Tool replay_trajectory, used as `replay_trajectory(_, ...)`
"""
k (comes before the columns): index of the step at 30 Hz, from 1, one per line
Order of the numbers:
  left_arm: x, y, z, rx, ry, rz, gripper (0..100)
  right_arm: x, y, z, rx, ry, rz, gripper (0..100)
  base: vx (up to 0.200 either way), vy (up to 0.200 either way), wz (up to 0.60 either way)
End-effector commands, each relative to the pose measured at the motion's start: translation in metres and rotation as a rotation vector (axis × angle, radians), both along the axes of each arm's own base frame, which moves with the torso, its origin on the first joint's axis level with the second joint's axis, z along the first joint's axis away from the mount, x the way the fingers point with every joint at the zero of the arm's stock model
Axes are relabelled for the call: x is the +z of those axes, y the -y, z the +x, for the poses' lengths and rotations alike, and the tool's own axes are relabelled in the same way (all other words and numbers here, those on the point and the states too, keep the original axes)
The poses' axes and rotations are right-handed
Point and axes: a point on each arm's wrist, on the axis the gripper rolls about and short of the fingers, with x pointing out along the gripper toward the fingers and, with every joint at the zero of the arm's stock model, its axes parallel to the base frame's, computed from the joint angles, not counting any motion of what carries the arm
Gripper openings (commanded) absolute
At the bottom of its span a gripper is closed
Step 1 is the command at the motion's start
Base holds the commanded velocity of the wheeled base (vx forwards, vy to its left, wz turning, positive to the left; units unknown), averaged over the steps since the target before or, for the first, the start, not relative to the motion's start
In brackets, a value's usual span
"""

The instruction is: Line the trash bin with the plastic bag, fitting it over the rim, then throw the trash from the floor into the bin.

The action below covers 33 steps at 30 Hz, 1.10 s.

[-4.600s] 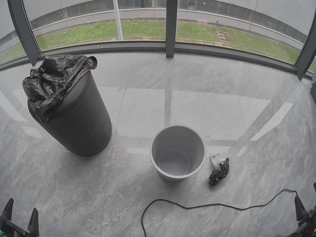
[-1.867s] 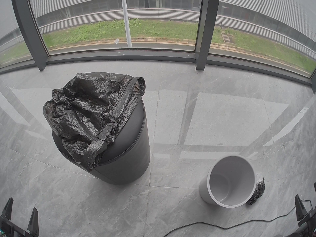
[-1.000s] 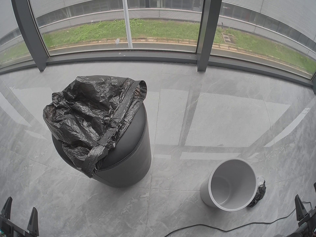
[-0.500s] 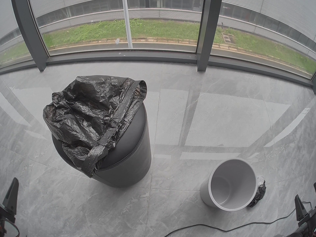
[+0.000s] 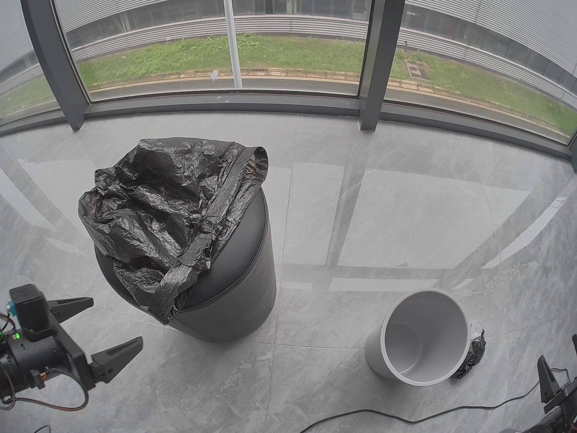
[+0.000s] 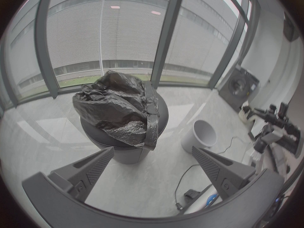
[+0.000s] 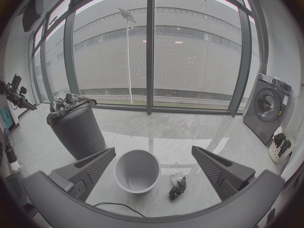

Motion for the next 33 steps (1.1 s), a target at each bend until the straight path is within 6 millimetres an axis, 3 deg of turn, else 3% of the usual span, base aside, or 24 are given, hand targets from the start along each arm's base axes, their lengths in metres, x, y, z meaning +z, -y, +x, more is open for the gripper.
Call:
replay_trajectory(1, -0.010, 0.021, 0.042, -0.026, -0.119, 0.138, 100, -0.004, 0.000, 0.002, -0.006, -0.025, 0.002, 100, 0.000, 0.000, 0.00)
replay_trajectory(7, -0.014, 0.029, 0.053, -0.064, -0.098, 0.186, 100, -0.004, 0.000, 0.002, -0.006, -0.025, 0.002, 100, 0.000, 0.000, 0.00)
replay_trajectory(15, -0.015, 0.051, 0.083, -0.086, -0.105, 0.212, 100, -0.005, 0.000, 0.002, -0.004, -0.023, 0.003, 100, 0.000, 0.000, 0.00)
replay_trajectory(21, -0.020, 0.051, 0.108, -0.036, -0.094, 0.218, 100, -0.005, 0.000, 0.002, -0.004, -0.023, 0.003, 100, 0.000, 0.000, 0.00)
replay_trajectory(33, -0.024, 0.052, 0.128, -0.011, -0.065, 0.244, 100, -0.005, 0.000, 0.002, -0.004, -0.023, 0.003, 100, 0.000, 0.000, 0.00)
